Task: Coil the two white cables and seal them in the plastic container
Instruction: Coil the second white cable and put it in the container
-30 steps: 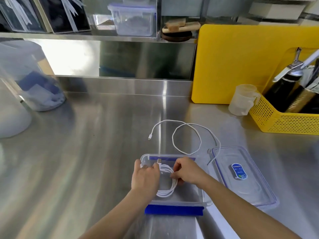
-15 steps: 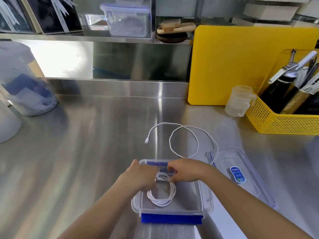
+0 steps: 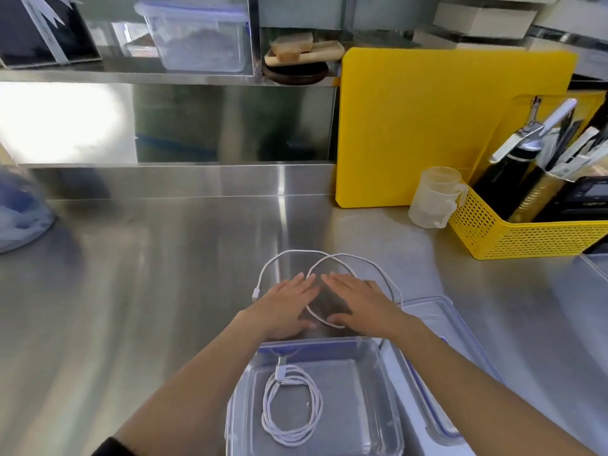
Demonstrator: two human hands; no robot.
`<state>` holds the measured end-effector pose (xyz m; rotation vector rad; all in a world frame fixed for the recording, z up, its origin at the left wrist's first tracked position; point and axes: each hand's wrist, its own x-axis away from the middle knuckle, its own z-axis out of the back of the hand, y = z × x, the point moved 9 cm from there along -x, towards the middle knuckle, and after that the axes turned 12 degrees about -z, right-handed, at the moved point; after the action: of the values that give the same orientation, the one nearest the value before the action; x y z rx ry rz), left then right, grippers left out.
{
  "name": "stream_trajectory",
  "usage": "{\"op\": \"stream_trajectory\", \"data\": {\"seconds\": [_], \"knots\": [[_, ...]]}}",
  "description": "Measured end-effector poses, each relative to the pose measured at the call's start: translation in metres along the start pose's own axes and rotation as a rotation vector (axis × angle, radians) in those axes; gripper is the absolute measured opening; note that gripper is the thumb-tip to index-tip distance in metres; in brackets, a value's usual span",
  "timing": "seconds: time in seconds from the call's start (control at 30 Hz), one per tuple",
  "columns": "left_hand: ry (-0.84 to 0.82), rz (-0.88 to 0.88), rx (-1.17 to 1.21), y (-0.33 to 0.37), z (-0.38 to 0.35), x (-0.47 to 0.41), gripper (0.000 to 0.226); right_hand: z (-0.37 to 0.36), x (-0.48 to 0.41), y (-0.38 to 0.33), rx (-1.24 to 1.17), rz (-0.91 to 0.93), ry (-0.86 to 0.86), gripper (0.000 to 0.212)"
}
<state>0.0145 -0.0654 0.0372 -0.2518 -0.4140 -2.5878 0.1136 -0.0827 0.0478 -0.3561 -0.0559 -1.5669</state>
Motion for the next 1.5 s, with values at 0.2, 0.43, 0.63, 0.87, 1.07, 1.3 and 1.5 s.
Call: {"op": "stream_trajectory", "data": {"seconds": [0.2,0.43,0.63,0.87,1.07,1.3,1.5], "knots": [[-0.16,-0.094,-0.08,-0.013,-0.031,-0.027,0.057,-0.032,0.001,0.017,0.054,0.079,-0.118,0.06],[0.242,-0.181,-0.002,-0.019,-0.012,-0.034,0.011,-0.01,0.002,0.016,-0.075,0.12,0.149,0.021],[0.574,-0.045,0.561,-0.019,0.052,-0.012,0.014,0.051,0.006,0.042,-0.651,-0.146,0.302,0.012],[0.602,-0.083,0.651,-0.01,0.132,-0.002,0.028,0.156,0.023,0.03,-1.104,-0.085,0.656,0.026],[0.721,-0.001,0.691,-0.034,0.166,0.009,0.034,0.22,0.021,0.044,-1.041,-0.122,0.687,0.017],[0.749,-0.151,0.621,0.007,0.238,0.012,0.03,0.259,0.041,-0.023,-0.065,0.08,0.925,0.044],[0.821,-0.172,0.668,0.023,0.252,0.031,0.032,0.271,0.043,-0.047,-0.333,0.228,0.779,0.027]]}}
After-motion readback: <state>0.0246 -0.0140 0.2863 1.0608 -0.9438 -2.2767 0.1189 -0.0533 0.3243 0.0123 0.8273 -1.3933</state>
